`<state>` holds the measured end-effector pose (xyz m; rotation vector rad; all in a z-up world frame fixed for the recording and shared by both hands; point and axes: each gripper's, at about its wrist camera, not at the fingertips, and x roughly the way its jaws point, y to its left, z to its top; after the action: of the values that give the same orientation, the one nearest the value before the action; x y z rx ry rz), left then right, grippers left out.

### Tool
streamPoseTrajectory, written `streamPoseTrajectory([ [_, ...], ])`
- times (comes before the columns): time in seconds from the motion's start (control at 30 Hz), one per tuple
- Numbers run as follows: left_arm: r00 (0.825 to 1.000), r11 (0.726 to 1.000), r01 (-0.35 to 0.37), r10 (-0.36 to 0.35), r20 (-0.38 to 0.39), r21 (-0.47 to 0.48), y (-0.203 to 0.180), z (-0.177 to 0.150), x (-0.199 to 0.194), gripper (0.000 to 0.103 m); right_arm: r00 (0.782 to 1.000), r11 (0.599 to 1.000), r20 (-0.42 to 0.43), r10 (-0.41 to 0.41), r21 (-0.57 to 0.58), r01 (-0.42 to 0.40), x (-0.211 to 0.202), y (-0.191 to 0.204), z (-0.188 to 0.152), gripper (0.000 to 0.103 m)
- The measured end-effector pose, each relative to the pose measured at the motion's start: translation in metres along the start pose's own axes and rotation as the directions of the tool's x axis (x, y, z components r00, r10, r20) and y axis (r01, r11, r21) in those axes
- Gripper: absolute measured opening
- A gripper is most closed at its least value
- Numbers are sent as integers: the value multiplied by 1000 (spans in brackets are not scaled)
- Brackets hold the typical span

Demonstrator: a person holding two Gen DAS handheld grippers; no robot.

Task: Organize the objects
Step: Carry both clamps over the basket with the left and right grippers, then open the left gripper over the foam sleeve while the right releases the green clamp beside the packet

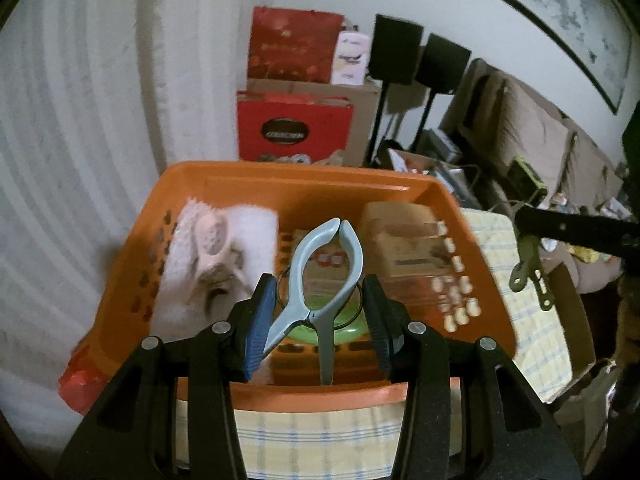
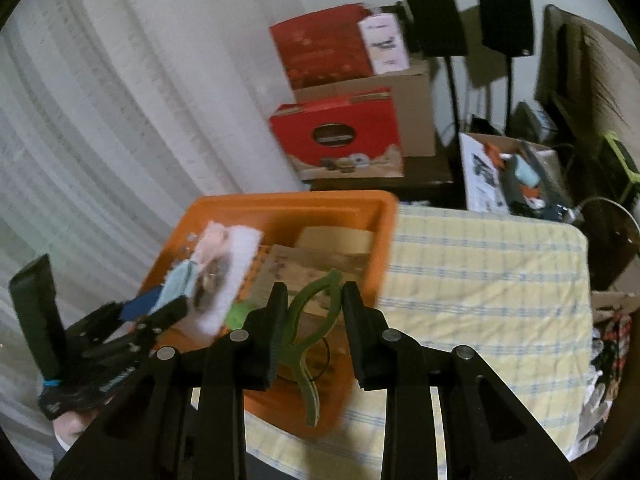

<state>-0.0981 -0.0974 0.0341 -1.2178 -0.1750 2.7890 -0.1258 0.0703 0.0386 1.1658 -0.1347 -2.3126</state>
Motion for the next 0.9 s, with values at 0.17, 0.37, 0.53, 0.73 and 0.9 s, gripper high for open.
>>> streamPoseTrajectory([
  [0.17,999,999,-31,30,-25,-20,21,-1,17,41,1000,1000,-25,16,-26,-17,30,31,13,27],
  [0.37,997,998,-48,46,-58,-44,40,-4,39,41,998,998,-58,3,-69,-7,69,60,24,27],
  [0.53,997,998,-42,38,-71,-49,47,-4,53,41,996,995,-84,-22,-98,14,101,73,31,27],
  [0.73,996,998,-41,38,-77,-37,47,4,66,41,993,990,-100,-68,-133,54,130,80,34,27],
  [0.9,994,998,-56,53,-92,-28,45,7,75,44,991,988,-103,-83,-138,68,143,77,36,29],
])
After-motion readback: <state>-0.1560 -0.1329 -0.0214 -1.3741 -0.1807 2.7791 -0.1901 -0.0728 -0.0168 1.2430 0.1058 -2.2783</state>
